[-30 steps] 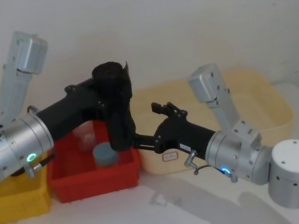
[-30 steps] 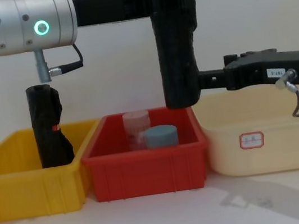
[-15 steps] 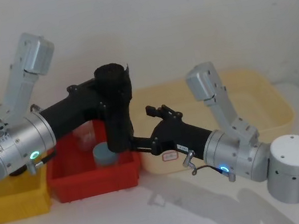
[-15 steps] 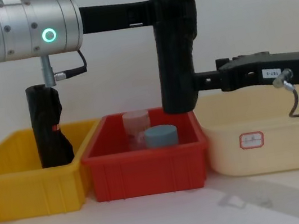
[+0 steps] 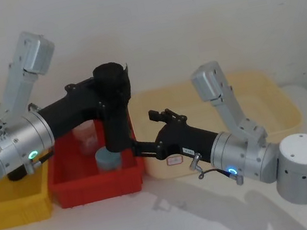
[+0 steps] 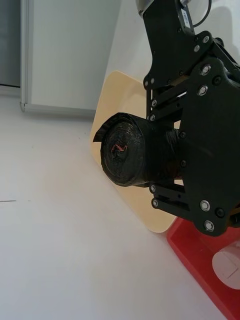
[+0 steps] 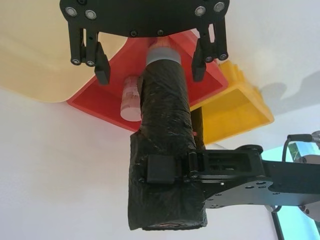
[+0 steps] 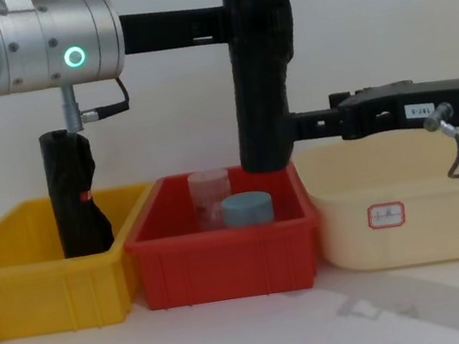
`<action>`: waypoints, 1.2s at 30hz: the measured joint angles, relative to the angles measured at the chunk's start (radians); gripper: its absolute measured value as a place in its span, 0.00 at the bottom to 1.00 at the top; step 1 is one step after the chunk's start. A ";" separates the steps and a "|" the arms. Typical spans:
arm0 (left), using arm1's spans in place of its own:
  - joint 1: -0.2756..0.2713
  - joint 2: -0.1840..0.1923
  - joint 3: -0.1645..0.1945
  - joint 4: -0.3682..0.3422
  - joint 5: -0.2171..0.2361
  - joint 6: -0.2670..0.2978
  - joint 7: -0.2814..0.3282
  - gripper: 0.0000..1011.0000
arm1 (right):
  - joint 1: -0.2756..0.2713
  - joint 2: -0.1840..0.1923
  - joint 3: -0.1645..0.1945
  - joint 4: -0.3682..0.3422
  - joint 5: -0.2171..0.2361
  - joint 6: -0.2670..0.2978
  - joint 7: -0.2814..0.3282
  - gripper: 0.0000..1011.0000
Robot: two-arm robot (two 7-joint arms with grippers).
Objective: Pick up the garbage bag with the one hand and transfer it to the other hand.
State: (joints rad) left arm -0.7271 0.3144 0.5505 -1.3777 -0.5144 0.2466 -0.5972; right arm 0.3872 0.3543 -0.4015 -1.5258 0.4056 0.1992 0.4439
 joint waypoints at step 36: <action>-0.026 -0.024 0.022 0.040 -0.074 0.013 -0.025 0.46 | 0.058 -0.054 -0.033 0.074 0.032 -0.013 -0.044 0.99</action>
State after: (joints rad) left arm -0.7530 0.2904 0.5730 -1.3373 -0.5883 0.2594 -0.6218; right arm 0.4453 0.3002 -0.4349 -1.4519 0.4372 0.1866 0.4003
